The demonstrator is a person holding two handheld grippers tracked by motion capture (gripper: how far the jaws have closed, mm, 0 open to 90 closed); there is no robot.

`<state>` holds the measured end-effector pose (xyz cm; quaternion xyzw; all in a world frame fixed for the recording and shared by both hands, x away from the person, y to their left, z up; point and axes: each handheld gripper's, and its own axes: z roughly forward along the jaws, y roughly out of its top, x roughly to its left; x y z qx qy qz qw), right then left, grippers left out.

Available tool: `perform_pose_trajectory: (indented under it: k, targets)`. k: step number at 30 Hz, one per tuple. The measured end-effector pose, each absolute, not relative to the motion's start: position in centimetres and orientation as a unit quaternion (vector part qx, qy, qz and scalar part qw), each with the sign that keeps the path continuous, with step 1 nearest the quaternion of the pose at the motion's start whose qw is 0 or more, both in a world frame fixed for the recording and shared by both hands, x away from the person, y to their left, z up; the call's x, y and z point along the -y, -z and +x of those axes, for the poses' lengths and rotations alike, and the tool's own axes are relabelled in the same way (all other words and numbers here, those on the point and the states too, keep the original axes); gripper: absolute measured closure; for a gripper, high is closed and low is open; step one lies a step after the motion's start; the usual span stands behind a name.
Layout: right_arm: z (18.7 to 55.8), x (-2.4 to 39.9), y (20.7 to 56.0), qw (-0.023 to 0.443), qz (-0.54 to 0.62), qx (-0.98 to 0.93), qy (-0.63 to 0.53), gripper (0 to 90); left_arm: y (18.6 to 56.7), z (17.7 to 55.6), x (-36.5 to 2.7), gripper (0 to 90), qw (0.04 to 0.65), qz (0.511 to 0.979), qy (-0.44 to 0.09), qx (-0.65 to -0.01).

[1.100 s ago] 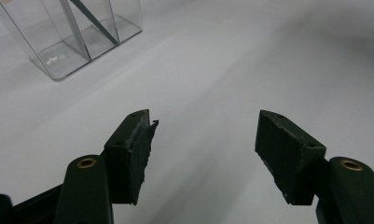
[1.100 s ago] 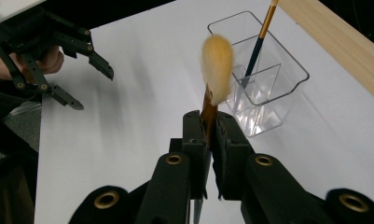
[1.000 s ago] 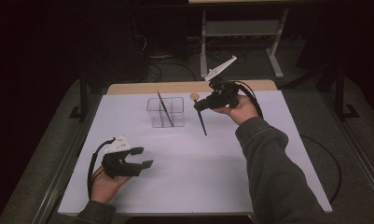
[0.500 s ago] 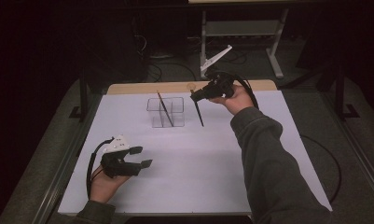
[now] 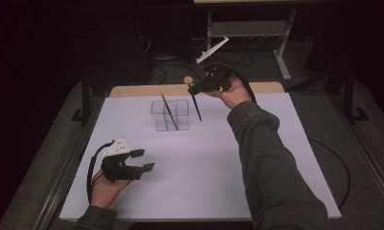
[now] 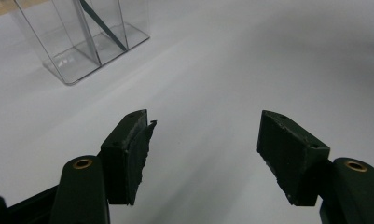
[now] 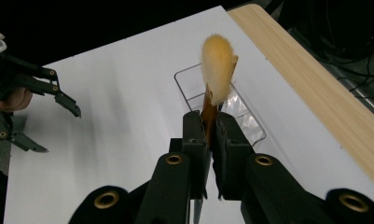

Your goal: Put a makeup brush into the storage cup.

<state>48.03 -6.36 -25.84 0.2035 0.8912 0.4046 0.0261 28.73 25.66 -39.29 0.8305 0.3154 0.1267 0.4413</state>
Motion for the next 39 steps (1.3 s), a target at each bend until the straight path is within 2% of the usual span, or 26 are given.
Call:
perform_pose_trajectory:
  k: [27, 39]
  targets:
    - [50.6, 3.0, 23.4, 0.036, 0.202, -0.894, -0.399, 83.1, 39.1, 28.8, -26.0, 32.7, 0.448, 0.827, -0.127, -0.315]
    - [51.6, 1.0, 23.9, 0.038, 0.210, -0.892, -0.398, 83.1, 39.2, 28.8, -26.1, 32.7, 0.445, 0.829, -0.127, -0.314]
